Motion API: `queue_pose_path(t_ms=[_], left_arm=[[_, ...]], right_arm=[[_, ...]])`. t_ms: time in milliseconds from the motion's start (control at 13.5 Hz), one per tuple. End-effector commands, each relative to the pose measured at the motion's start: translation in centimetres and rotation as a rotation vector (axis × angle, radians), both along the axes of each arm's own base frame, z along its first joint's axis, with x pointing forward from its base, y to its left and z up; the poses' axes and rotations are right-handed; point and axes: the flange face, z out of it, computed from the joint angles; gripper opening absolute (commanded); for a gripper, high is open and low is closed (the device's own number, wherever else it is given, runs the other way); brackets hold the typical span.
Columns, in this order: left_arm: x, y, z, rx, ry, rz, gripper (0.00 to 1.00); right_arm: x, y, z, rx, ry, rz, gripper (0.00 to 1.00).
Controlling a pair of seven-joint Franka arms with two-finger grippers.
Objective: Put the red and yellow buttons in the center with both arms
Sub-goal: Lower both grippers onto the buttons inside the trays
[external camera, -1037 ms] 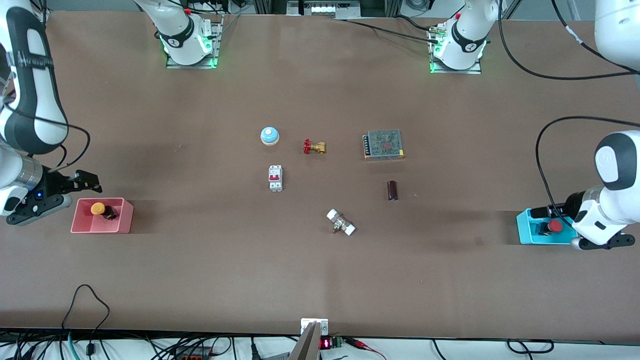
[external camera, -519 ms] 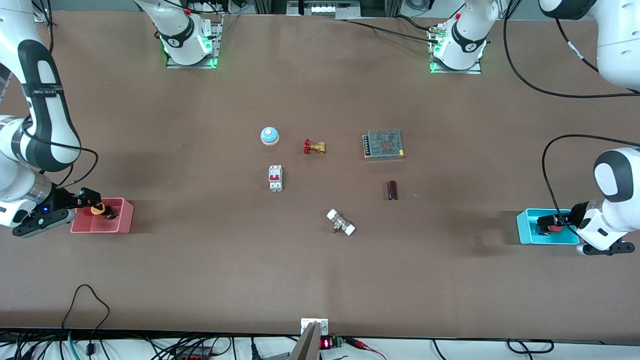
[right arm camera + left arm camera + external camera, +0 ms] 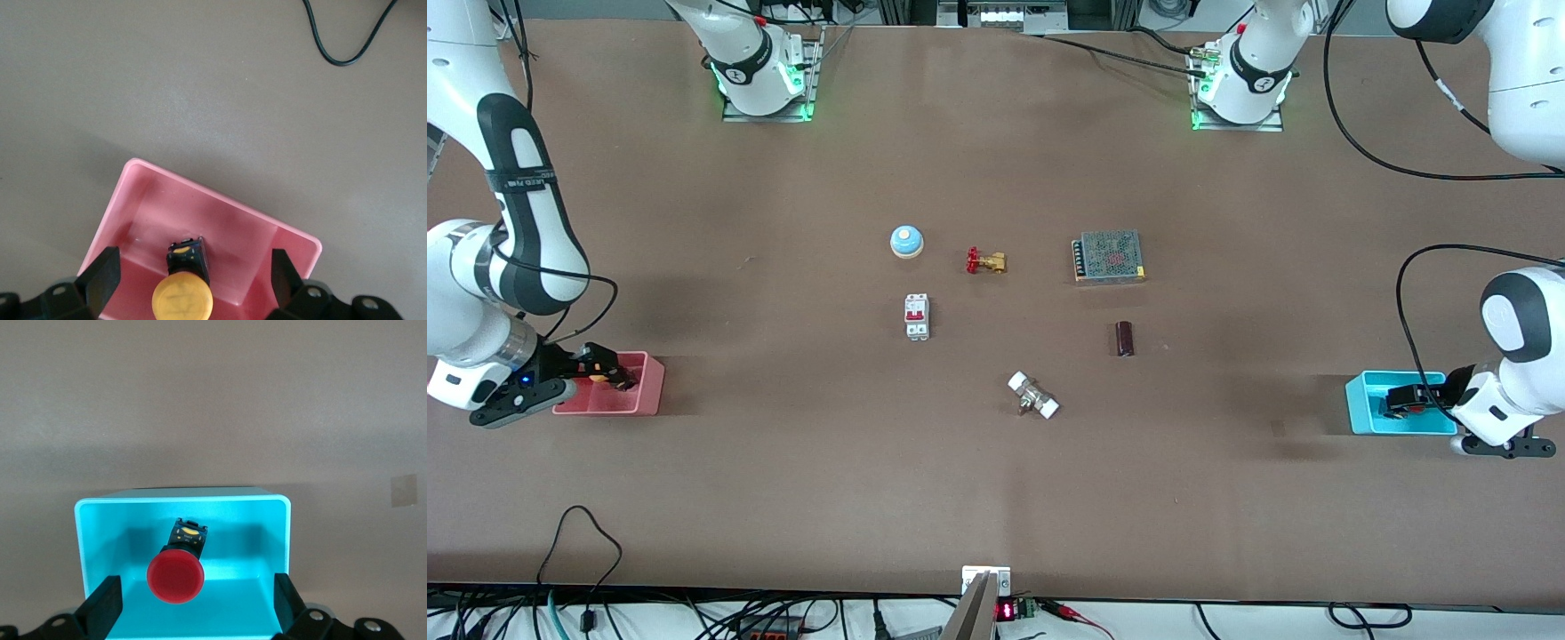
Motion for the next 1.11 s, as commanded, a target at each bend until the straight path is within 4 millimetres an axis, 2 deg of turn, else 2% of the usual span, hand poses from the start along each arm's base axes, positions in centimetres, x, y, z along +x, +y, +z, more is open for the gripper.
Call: queue_pose_path(t_ms=[0,296,741,889,1037], left_arm=[[-0.1,1.0,-1.4,-0.011,0.014,-0.022,1.0],[-0.3,1.1,-3.2,-0.019,0.035,-0.012,1.0],[-0.4,1.3,-4.2,-0.017,0.047,-0.021,1.0],[-0.4,1.3,-4.4,-0.017,0.049,-0.023,1.0],[-0.4,1.3,-4.5,-0.017,0.05,-0.031,0.91]], right_arm=[[-0.4,0.0,-0.7,-0.004,0.003,0.018,1.0],[-0.8,-0.2,-1.9,0.0,0.026,0.023,1.0],[-1.5,-1.1,-2.6,0.003,0.045,0.012,1.0],[-1.6,-1.3,-2.9,0.002,0.048,0.032,0.93],[-1.7,-1.5,-3.0,0.003,0.05,0.03,0.81]])
